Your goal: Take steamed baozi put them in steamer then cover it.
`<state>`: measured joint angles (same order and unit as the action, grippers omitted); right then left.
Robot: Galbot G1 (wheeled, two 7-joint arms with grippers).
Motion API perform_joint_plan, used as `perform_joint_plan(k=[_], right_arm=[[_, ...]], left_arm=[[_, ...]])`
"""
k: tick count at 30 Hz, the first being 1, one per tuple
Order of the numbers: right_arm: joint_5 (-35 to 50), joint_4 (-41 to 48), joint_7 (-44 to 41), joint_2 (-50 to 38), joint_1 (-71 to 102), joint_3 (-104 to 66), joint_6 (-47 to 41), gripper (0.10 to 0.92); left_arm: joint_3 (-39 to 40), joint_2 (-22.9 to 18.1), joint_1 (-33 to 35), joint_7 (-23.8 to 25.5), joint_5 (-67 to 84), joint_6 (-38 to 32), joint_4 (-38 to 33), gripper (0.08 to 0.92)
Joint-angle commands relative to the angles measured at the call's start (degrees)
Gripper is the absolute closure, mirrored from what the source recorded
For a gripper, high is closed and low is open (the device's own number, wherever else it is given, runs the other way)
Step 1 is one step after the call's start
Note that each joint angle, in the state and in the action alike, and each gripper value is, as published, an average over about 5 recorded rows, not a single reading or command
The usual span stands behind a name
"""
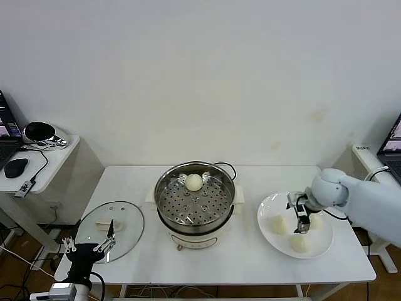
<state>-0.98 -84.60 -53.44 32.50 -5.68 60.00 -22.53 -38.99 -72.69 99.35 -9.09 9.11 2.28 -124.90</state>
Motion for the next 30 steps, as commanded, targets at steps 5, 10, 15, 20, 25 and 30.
perform_joint_plan(k=[5,10,15,20,25,30], right_arm=[[-5.01,6.39,1.39,5.58,9.61,-8.58,1.57,0.203],[-5.44,7.39,1.5,6.8,9.68,-8.94,1.55,0.203],[-5.73,7.69,1.41,7.01,10.01,-9.06,1.28,0.214],[-6.03,7.86,1.31,7.15,10.29,-9.51,1.35,0.271],[-5.92,7.27,0.31,6.69,9.46,-9.29,1.21,0.361],[-4.93,5.83,-1.0,5.45,7.44,-9.19,0.74,0.437]], left_arm=[[-0.02,0.06,0.09,0.05,-0.02,-0.1,0.31,0.177],[-0.08,0.1,0.04,0.05,-0.01,-0.1,0.54,0.177],[-0.07,0.02,0.04,0.02,-0.02,-0.17,0.73,0.177],[0.01,-0.09,-0.03,0.03,-0.1,-0.16,0.73,0.177],[-0.05,-0.02,-0.01,0.03,-0.09,-0.15,0.6,0.177],[-0.07,-0.01,-0.1,0.0,-0.03,-0.14,0.61,0.177]])
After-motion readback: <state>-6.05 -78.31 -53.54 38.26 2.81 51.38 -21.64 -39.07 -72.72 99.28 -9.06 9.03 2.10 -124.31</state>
